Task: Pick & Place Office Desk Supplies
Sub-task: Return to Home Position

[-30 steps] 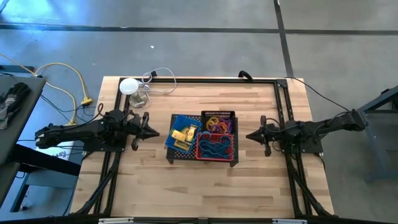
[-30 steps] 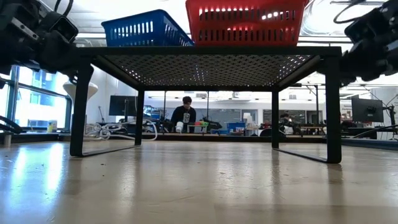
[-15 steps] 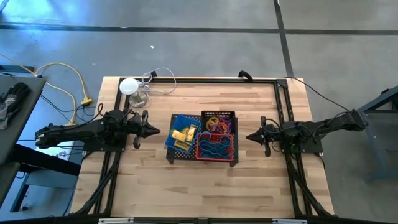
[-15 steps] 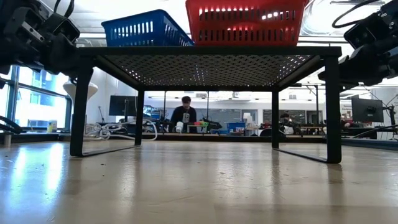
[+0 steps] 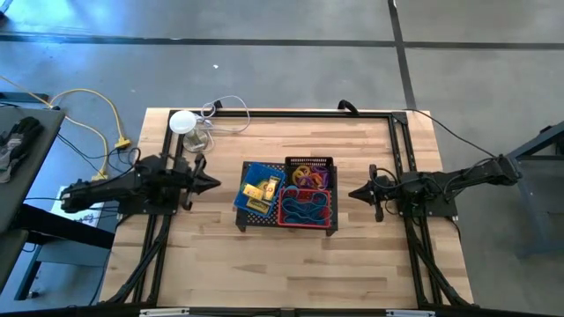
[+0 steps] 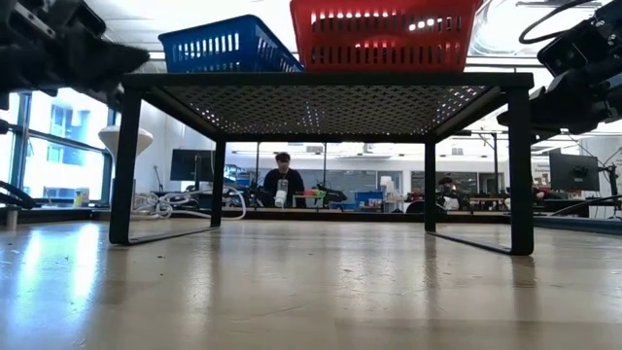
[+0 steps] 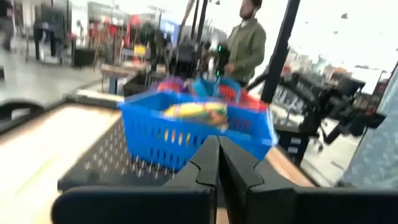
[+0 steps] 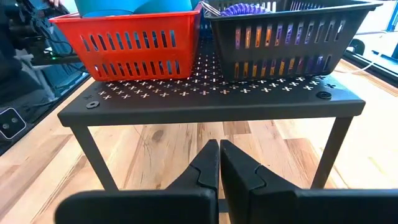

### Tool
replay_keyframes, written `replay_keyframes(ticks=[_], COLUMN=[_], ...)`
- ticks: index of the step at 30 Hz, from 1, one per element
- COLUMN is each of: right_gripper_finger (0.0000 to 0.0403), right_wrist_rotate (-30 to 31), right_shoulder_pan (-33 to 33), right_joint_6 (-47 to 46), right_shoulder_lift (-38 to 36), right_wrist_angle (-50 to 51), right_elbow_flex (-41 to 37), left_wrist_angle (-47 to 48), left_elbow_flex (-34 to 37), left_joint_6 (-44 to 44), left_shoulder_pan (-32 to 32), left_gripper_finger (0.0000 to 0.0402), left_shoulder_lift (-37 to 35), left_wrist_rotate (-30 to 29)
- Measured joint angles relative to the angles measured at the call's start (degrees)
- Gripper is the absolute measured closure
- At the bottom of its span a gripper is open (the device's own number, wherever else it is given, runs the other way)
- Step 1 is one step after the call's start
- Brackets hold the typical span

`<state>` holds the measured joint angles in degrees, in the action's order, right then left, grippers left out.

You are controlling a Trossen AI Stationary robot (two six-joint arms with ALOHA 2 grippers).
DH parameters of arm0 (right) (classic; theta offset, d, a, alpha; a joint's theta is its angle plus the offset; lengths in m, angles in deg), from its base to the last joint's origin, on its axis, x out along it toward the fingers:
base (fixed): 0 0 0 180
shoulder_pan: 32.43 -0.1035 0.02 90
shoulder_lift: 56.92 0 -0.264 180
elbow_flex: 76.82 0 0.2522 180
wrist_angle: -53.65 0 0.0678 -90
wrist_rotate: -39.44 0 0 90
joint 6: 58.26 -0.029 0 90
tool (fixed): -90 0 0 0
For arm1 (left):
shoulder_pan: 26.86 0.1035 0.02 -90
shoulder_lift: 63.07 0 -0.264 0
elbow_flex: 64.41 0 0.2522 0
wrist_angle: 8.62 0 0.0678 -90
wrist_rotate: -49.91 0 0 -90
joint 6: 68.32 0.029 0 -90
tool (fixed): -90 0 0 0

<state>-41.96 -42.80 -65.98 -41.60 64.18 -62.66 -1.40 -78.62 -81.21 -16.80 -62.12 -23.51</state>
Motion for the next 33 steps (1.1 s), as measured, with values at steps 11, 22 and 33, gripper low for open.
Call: replay_keyframes(ticks=[11,22,33], right_gripper_finger=[0.0401,0.0401,0.0401], right_wrist_rotate=[0.0,0.0,0.0], right_shoulder_pan=[0.0,0.0,0.0], right_joint_6=[0.0,0.0,0.0], right_shoulder_lift=[0.0,0.0,0.0], right_wrist_angle=[0.0,0.0,0.0], right_elbow_flex=[0.0,-0.1,-0.1], left_wrist_angle=[-2.9,-2.9,-2.9], left_elbow_flex=[0.0,0.0,0.0], left_joint_6=[0.0,0.0,0.0], left_shoulder_pan=[-0.5,-0.5,-0.5], left_gripper_finger=[0.0401,0.0401,0.0401], left_shoulder_lift=[-0.7,-0.7,-0.7], left_wrist_rotate=[0.1,0.1,0.1])
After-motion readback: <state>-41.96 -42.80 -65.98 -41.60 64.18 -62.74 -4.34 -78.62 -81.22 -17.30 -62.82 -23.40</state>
